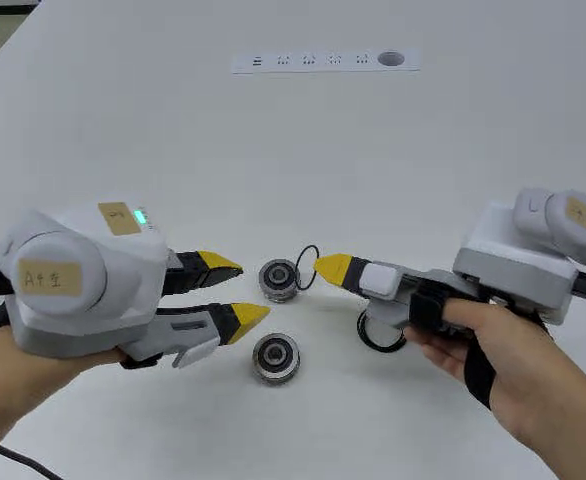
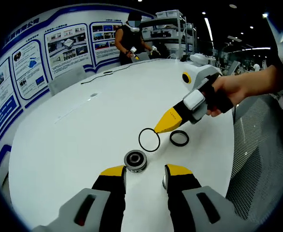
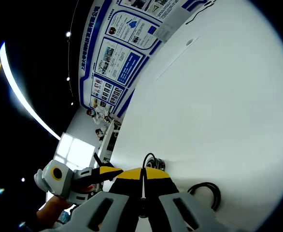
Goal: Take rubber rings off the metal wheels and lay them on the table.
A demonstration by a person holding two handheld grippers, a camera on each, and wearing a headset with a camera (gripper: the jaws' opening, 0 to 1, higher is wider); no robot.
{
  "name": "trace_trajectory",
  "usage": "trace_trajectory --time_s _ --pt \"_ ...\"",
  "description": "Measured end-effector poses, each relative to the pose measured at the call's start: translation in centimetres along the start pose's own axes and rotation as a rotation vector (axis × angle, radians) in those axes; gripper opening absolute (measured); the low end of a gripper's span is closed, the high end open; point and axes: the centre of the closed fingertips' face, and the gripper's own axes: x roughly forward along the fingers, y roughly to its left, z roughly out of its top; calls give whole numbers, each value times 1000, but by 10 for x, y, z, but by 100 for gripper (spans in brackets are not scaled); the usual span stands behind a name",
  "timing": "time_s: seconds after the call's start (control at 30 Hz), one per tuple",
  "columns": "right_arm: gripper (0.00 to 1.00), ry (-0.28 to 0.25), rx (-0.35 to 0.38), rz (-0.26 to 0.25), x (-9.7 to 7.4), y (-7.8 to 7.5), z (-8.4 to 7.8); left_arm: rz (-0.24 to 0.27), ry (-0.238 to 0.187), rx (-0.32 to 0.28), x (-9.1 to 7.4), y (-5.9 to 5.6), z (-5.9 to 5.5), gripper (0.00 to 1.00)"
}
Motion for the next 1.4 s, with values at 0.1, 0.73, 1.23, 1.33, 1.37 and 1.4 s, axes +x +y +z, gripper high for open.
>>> trace_trajectory --time_s 0.1,0.73,1.23,1.33,1.37,1.4 --pt "2 -11 21 -16 -10 -6 -3 3 -33 -9 -6 -4 5 41" --pt "2 -62 105 -92 -56 -36 -14 46 -52 -48 -21 -11 -2 46" --pt "2 -67 136 -174 -65 -56 -20 54 -52 -43 -23 -11 1 46" --pt "3 -68 138 -189 -66 -58 -21 53 -50 -41 -23 -11 1 46" --pt "3 -66 139 -193 -66 -59 -22 51 -50 -41 -23 -11 0 46" --pt "4 -66 140 -195 -66 -59 -22 51 -50 -41 -23 -11 0 46"
